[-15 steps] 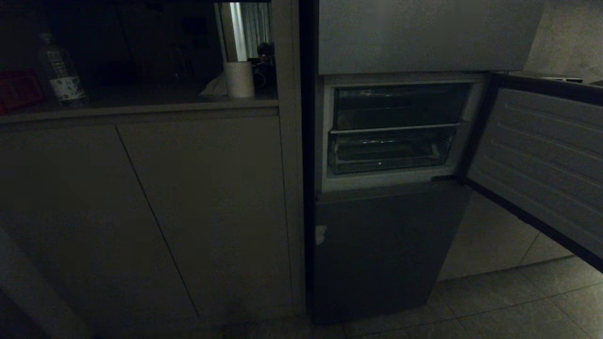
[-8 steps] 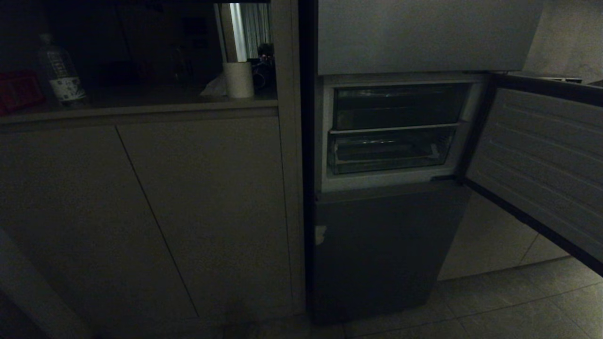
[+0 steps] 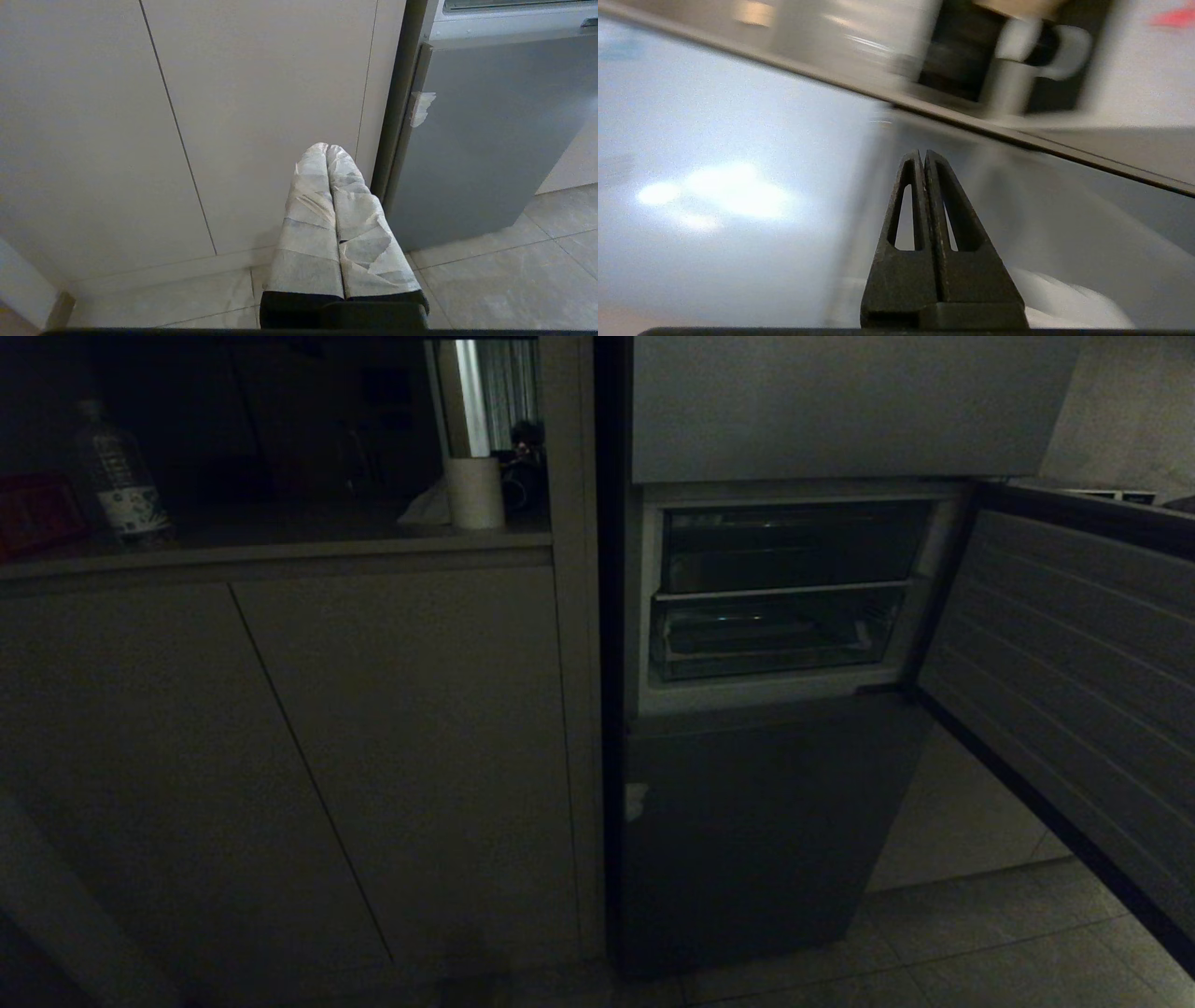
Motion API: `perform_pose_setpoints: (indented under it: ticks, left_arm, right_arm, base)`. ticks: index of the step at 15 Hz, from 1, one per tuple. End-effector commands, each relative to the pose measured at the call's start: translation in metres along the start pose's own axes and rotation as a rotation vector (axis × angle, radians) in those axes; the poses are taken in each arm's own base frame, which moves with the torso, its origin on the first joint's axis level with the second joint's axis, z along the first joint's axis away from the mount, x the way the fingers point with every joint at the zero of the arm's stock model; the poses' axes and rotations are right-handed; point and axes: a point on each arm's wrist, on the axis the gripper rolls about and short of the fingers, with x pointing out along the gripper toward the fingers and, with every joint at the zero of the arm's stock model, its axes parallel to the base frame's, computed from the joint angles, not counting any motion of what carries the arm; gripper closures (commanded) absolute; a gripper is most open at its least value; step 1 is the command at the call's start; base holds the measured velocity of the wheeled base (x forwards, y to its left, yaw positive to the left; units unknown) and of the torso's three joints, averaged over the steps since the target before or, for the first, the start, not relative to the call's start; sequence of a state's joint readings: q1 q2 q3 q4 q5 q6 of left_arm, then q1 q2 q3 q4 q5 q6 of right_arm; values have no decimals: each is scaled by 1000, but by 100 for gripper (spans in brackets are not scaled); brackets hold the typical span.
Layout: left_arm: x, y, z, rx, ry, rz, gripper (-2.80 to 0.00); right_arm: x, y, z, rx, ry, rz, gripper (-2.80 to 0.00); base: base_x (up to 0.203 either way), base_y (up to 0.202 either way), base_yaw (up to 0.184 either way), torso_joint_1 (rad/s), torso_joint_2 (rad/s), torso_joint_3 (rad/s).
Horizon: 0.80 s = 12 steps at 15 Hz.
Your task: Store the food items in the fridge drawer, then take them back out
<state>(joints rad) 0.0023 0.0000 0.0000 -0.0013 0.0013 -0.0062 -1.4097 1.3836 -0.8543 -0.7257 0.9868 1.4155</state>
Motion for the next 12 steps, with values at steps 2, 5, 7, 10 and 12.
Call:
perform_pose_setpoints:
  ticks: [2, 5, 7, 10, 12]
  left_arm:
    - [0, 0, 0, -1, 0, 1, 0]
    - [0, 0, 0, 0, 0, 1, 0]
    - [0, 0, 0, -1, 0, 1, 0]
    - [0, 0, 0, -1, 0, 1, 0]
    - [0, 0, 0, -1, 0, 1, 0]
  right_arm:
    - [-26, 49, -22, -78, -47, 172, 0]
    - [-9, 32, -42, -264, -63, 153, 0]
    - [17, 19, -72, -359, -80, 85, 0]
    - [44, 15, -146, -428, 39, 40, 0]
    - [50, 17, -196, -477, 149, 28, 0]
  base:
    - [0, 0, 0, 0, 0, 0]
    - [0, 0, 0, 0, 0, 0]
    - [0, 0, 0, 0, 0, 0]
    - [0, 0, 0, 0, 0, 0]
    - [0, 0, 0, 0, 0, 0]
